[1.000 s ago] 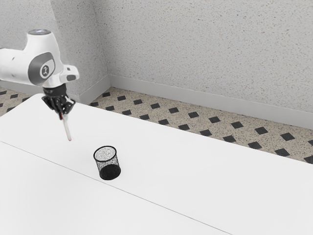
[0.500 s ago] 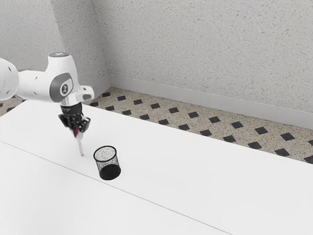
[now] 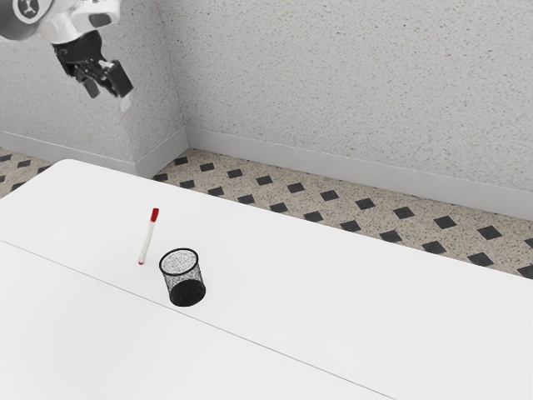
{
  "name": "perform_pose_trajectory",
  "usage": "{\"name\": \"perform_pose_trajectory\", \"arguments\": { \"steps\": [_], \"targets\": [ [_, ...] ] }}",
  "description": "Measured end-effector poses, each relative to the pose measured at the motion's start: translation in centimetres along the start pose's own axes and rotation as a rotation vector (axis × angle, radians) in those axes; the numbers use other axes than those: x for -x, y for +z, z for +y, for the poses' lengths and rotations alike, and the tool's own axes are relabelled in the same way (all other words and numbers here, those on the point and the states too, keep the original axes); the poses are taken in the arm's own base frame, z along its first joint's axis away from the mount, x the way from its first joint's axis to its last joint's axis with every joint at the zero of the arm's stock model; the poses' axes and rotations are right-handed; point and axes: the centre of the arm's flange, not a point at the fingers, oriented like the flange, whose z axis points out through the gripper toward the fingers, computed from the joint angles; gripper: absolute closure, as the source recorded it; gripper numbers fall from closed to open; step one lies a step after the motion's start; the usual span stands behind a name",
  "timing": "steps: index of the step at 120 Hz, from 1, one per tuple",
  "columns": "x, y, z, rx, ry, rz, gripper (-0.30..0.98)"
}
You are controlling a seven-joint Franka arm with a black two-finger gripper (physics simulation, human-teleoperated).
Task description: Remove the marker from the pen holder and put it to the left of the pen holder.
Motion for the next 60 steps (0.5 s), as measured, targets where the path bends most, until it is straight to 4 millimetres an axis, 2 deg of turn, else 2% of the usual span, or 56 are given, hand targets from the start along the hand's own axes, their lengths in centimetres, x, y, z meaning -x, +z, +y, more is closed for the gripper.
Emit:
{"name": "perform_pose_trajectory", "arguments": {
  "steps": [46, 60],
  "targets": [
    [2.1, 0.9, 0.4, 0.001, -0.008, -0.185, 0.01],
    [2.8, -0.7, 1.7, 0.011, 0.008, -0.184, 0.01]
  ]
}}
